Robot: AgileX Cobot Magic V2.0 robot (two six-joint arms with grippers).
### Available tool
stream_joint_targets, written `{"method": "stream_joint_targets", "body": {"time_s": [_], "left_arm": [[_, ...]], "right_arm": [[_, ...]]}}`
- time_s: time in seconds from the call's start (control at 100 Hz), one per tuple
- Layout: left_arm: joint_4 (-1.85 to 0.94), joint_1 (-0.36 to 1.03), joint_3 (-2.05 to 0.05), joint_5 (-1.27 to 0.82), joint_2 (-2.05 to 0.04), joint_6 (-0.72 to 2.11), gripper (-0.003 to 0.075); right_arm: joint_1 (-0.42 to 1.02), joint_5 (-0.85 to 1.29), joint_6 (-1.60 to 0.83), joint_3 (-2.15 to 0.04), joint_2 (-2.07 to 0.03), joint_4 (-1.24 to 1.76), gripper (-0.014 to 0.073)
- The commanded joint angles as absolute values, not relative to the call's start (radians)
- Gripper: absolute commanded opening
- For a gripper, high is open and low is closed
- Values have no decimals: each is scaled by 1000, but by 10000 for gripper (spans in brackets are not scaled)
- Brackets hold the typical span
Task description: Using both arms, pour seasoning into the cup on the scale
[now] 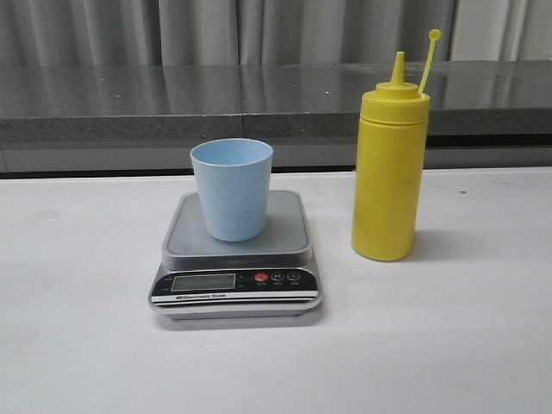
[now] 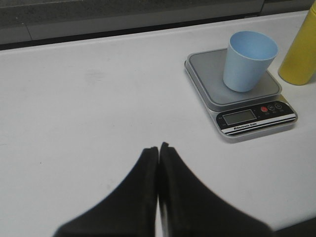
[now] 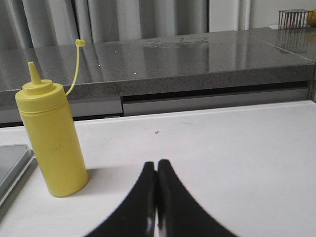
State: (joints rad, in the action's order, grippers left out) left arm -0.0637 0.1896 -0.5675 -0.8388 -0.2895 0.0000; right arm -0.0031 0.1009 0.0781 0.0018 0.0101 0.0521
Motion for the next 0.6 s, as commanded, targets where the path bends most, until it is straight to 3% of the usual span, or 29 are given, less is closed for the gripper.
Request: {"method": "stream_joint_targets", "body": {"time_s": [0.0,0.59], "left_arm": [[-68,184,-588,-753,-293,-10,-20],[-68,184,-588,-753,-293,-10,-20]], "right_arm": [[-8,71,71,-81,20,51,-59],[-6,367,69,-428,-363,108,-59]]}}
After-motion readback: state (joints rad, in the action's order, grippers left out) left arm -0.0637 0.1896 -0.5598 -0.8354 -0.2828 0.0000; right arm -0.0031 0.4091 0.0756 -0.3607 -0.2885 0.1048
